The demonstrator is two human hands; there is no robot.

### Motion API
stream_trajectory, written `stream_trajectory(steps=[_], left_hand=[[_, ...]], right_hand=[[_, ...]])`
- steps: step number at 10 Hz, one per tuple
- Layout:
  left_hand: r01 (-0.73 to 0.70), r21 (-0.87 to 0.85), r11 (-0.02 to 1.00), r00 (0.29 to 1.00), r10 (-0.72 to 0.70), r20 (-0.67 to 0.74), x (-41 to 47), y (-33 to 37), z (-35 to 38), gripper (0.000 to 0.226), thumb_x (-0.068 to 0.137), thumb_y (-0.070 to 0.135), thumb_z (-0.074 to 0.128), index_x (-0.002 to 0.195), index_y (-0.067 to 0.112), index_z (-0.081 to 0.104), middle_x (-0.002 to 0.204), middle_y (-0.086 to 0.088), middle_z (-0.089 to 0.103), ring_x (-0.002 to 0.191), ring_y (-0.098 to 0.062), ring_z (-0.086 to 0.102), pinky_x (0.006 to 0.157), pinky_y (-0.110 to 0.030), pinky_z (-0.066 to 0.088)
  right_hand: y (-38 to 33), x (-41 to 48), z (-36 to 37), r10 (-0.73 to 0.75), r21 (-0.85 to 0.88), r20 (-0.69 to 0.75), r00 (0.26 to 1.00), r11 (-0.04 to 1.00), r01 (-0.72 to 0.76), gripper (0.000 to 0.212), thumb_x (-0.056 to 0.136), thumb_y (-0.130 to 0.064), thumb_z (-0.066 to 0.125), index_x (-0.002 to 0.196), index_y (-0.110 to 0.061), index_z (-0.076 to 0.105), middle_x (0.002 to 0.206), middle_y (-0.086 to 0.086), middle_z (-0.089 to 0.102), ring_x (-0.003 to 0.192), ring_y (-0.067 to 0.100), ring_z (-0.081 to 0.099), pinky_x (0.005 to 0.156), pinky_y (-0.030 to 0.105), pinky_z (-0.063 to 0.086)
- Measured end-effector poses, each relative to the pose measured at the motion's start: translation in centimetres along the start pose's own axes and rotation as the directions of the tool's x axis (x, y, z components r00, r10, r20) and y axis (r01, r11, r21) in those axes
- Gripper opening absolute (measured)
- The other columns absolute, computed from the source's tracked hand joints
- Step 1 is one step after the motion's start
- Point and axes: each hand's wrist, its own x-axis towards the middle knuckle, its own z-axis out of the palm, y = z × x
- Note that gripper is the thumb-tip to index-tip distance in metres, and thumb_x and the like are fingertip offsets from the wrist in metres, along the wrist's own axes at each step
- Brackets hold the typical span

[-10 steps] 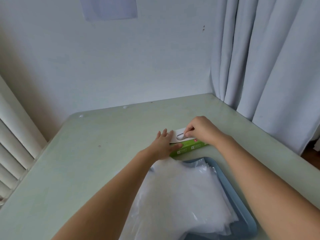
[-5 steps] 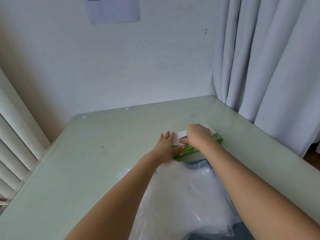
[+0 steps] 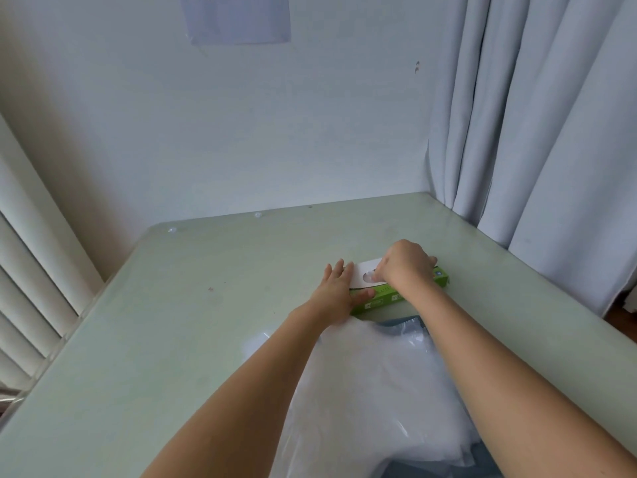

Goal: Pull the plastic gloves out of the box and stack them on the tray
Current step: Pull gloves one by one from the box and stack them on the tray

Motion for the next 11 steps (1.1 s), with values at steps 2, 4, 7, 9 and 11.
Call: stream_trajectory(steps=[2, 4, 7, 9, 11], left_hand=[[-0.001, 0.003, 1.000, 1.000, 0.001, 0.000, -0.1, 0.1, -0.1, 0.079, 0.096, 0.050, 0.042, 0.153, 0.015, 0.000, 0.161, -0.002, -0.007, 0.147, -0.023, -0.011, 0.117, -0.035, 0.003], [0.005, -0.008, 1.000, 1.000, -0.004, 0.007, -0.1, 0.1, -0.1, 0.078, 0.096, 0.049, 0.042, 0.153, 0.016, 0.000, 0.161, -0.002, -0.008, 0.147, -0.023, -0.011, 0.117, -0.036, 0.003], [0.004, -0.006, 1.000, 1.000, -0.004, 0.004, -0.1, 0.0, 0.0, 0.078, 0.097, 0.050, 0.041, 0.153, 0.015, 0.000, 0.161, -0.002, -0.009, 0.147, -0.023, -0.012, 0.117, -0.036, 0.002], [0.005, -0.010, 1.000, 1.000, -0.006, -0.001, -0.1, -0.1, 0.1, 0.079, 0.096, 0.050, 0.042, 0.153, 0.015, 0.000, 0.161, -0.002, -0.009, 0.147, -0.023, -0.011, 0.117, -0.036, 0.002], [-0.011, -0.019, 1.000, 1.000, 0.011, -0.007, -0.2, -0.1, 0.1, 0.081, 0.095, 0.051, 0.043, 0.153, 0.015, 0.000, 0.161, -0.002, -0.009, 0.147, -0.023, -0.012, 0.117, -0.036, 0.003]], right_hand=[[1.7, 0.3, 0.0, -0.133, 0.501, 0.095, 0.987, 0.863, 0.069, 0.011, 0.077, -0.018, 0.076, 0.072, -0.014, 0.066, 0.075, 0.002, 0.064, 0.071, 0.018, 0.058, 0.063, 0.025, 0.046], [3.0, 0.0, -0.7, -0.191, 0.714, 0.037, 0.981, 0.692, 0.108, 0.023, 0.080, -0.005, 0.070, 0.064, -0.015, 0.057, 0.069, 0.002, 0.057, 0.070, 0.016, 0.049, 0.059, 0.026, 0.035], [2.0, 0.3, 0.4, -0.231, 0.426, -0.053, 0.971, 0.874, 0.231, 0.016, 0.075, -0.031, 0.079, 0.072, -0.019, 0.068, 0.081, 0.001, 0.070, 0.082, 0.019, 0.064, 0.080, 0.033, 0.052], [2.0, -0.3, 0.3, -0.261, 0.507, -0.089, 0.961, 0.819, 0.269, 0.007, 0.076, -0.013, 0.076, 0.072, -0.016, 0.071, 0.064, -0.007, 0.061, 0.069, 0.012, 0.057, 0.058, 0.021, 0.040], [2.3, -0.3, 0.0, -0.392, 0.394, -0.004, 0.920, 0.845, 0.362, 0.017, 0.086, -0.012, 0.065, 0.085, 0.003, 0.072, 0.069, -0.002, 0.062, 0.072, 0.016, 0.057, 0.067, 0.027, 0.042]])
